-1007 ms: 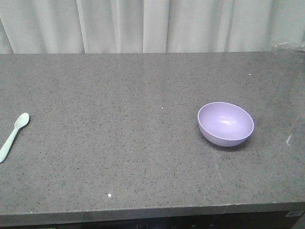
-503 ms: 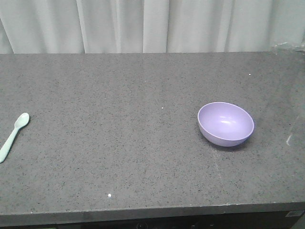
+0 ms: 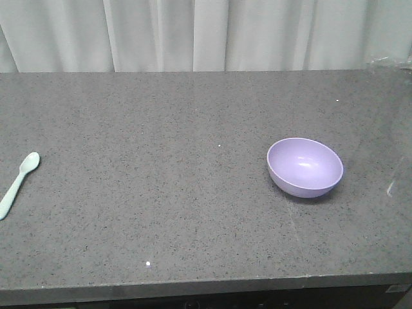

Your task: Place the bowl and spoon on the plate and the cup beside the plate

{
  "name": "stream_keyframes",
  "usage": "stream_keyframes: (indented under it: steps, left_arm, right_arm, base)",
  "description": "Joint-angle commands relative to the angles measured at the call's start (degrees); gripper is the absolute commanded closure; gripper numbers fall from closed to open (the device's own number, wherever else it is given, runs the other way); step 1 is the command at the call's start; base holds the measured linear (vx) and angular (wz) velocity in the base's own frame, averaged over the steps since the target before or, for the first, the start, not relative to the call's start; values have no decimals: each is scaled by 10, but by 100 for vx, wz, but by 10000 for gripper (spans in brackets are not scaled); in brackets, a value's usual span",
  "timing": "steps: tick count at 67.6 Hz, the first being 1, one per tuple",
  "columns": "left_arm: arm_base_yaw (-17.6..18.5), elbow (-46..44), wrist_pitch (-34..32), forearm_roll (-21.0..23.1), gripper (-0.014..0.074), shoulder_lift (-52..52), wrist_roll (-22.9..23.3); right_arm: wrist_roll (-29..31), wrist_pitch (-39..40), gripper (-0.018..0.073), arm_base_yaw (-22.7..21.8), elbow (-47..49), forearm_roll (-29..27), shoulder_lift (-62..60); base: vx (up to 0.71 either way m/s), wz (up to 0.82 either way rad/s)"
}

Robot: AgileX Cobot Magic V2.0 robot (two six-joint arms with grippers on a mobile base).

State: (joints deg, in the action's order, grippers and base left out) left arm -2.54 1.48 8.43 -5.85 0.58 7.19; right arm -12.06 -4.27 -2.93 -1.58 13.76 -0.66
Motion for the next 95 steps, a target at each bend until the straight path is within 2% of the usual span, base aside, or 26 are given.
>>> stream_keyframes:
  steps: [1,44,56,65,79,89,95]
  left_arm:
    - [1,-4,-39,1,603,7,5]
    - [1,-4,-39,1,603,7,5]
    - [1,-4,-39,1,603,7,5]
    - [1,-4,-57,2,603,7,7]
    - [1,-9,-158,87,603,7,85]
    - [1,-9,-228,137,603,7,138]
    - [1,-9,-245,142,603,7,167]
  right_arm:
    - [0,43,562,-3,-2,4,-5]
    - [0,43,562,-3,-2,3,-5]
    - [-1,71,562,-3,-2,-1,-5]
    - [-43,108,562,-3,-2,-53,-5]
    - [-121,121,562,-3,-1,-158,-5]
    - [-137,121,562,-3,-1,-166,-4]
    - [-140,121,562,-3,0,-170,-4]
  base:
    - [0,0]
    - [0,0]
    - [0,0]
    - [0,0]
    - [0,0]
    - [0,0]
    - [0,0]
